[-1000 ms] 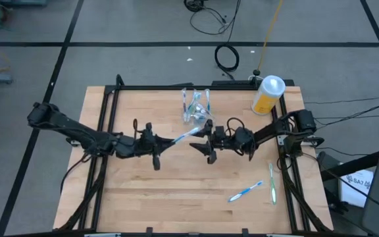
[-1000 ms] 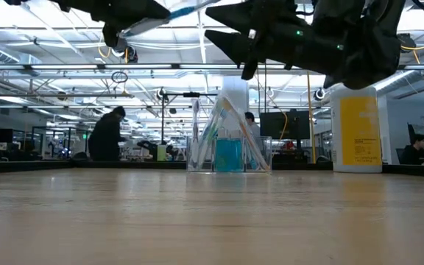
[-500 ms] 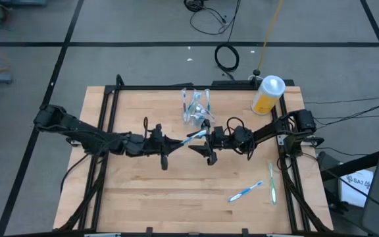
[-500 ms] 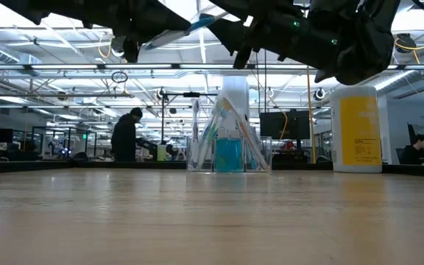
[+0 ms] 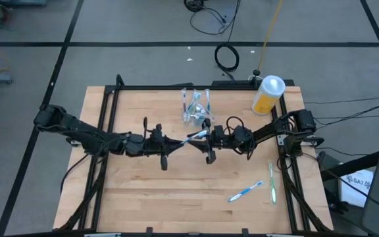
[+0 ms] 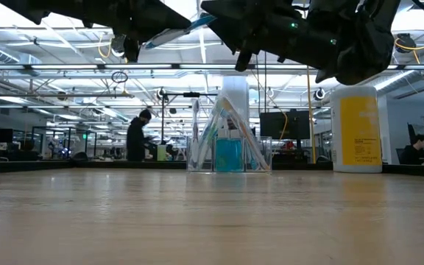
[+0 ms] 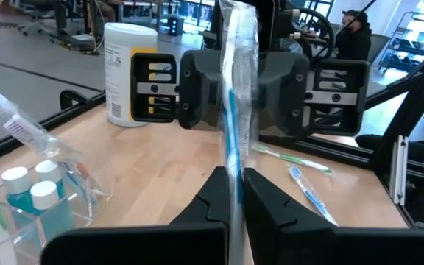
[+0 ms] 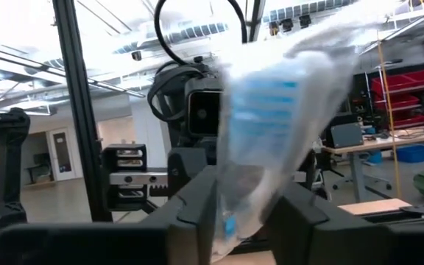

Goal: Pick & Place toothbrushing station
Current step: Put the blue toothbrush into the transparent organizer

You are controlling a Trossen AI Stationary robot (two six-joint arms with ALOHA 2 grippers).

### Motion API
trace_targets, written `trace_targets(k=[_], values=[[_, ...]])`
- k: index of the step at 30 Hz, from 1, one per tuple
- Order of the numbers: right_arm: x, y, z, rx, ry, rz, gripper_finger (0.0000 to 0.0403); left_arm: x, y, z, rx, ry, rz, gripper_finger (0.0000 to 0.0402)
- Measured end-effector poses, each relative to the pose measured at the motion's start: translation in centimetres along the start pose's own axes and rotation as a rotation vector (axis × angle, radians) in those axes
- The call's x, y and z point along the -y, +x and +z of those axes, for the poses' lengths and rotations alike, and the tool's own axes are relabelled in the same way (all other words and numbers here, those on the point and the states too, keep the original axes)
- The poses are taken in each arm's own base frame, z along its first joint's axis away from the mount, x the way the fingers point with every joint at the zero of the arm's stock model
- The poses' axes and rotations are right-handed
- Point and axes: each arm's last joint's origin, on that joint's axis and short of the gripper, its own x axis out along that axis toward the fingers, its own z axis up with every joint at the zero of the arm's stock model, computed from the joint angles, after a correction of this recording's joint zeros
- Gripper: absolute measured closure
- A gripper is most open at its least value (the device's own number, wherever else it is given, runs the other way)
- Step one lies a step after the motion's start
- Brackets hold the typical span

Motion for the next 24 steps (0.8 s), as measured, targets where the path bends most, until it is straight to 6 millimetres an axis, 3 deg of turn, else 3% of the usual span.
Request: trace_targets(k=[8, 17, 24], values=[[-0.01, 0.00, -0.06, -0.008, 0.004, 0.001, 0.0385, 0.00, 0.00, -0.06, -0.006, 0.004, -0.002, 0.0375], [0.00, 0.00, -0.10, -0.014, 0.009, -0.001, 0.0378, 0.01, 0.00, -0.04, -0.004, 0.001, -0.004, 0.0366], [0.10, -0.01, -0.56, -0.062, 0.002, -0.010, 0.0386, -0.12, 0.02, -0.25, -0.023, 0.005, 0.015, 0.0312]])
